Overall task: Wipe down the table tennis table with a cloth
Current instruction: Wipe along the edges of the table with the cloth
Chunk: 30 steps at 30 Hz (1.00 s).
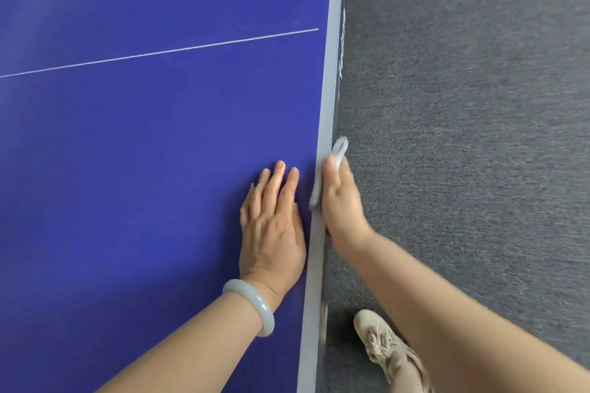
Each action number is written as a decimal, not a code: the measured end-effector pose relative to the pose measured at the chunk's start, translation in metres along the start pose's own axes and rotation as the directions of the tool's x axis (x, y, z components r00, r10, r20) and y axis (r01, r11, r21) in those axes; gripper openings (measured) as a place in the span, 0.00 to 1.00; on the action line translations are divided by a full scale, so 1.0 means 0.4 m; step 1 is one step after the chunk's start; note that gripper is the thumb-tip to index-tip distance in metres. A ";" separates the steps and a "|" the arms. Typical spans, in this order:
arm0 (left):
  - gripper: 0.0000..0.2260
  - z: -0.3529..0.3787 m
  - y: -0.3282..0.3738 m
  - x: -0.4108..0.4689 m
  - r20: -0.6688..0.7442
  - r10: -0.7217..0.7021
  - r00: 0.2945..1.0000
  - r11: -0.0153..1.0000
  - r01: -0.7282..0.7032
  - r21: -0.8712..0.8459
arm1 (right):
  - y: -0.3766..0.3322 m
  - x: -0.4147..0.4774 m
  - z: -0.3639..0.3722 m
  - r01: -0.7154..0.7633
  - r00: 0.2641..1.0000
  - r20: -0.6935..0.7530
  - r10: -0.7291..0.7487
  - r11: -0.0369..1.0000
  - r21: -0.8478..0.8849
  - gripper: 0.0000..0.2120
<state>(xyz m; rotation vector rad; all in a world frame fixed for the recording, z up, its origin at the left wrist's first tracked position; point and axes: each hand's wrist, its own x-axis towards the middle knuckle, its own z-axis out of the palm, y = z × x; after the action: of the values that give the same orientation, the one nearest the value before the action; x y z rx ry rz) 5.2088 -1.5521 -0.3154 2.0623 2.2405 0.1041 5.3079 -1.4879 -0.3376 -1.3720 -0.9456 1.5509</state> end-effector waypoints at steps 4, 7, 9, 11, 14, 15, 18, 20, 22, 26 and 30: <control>0.24 -0.005 0.005 0.001 0.026 -0.004 1.000 1.000 0.004 0.011 | -0.048 0.129 -0.011 -0.061 0.998 -0.009 0.061 0.997 -0.056 0.20; 0.24 -0.019 0.014 0.004 0.046 -0.021 0.999 1.000 0.020 0.012 | -0.051 0.135 -0.023 -0.061 0.998 0.025 0.064 0.993 -0.098 0.19; 0.22 -0.038 0.014 0.022 0.048 -0.004 0.999 1.000 0.003 0.006 | -0.052 0.139 -0.029 -0.055 0.996 0.057 0.066 0.982 -0.181 0.24; 0.18 -0.061 0.007 0.066 0.010 0.053 0.999 0.997 -0.052 -0.055 | -0.055 0.145 -0.033 -0.063 0.995 0.054 0.079 0.963 -0.260 0.27; 0.14 -0.085 0.011 0.189 -0.021 0.098 0.995 0.989 -0.099 -0.112 | -0.069 0.145 -0.038 -0.081 0.995 0.042 0.095 0.963 -0.257 0.27; 0.14 -0.085 0.018 0.240 -0.024 0.098 0.995 0.989 -0.100 -0.108 | -0.071 0.144 -0.039 -0.091 0.994 0.044 0.105 0.966 -0.240 0.26; 0.18 -0.072 0.038 0.398 -0.044 0.091 0.995 0.992 -0.094 -0.079 | -0.070 0.141 -0.035 -0.143 0.987 0.056 0.152 0.979 -0.146 0.23; 0.21 -0.059 0.044 0.489 -0.042 0.070 0.997 0.996 -0.072 -0.056 | -0.072 0.129 -0.047 -0.170 0.984 0.057 0.172 0.985 -0.030 0.24; 0.22 -0.038 0.043 0.551 -0.034 0.010 0.999 0.999 -0.012 -0.052 | -0.075 0.107 -0.074 -0.195 0.980 0.058 0.189 0.974 0.113 0.25; 0.21 -0.007 0.037 0.576 -0.075 -0.073 0.995 0.992 0.065 -0.111 | -0.081 0.065 -0.094 -0.159 0.983 0.119 0.141 0.974 0.161 0.24; 0.21 -0.013 0.037 0.574 -0.065 -0.089 0.994 0.989 0.081 -0.122 | -0.133 0.189 -0.056 -0.140 0.984 0.127 0.125 0.983 0.119 0.25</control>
<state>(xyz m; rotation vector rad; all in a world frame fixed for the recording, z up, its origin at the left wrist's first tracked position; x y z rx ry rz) 5.2041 -1.3218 -0.3141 1.9295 2.2979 0.3013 5.3320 -1.3979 -0.3182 -1.2861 -0.8242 1.7796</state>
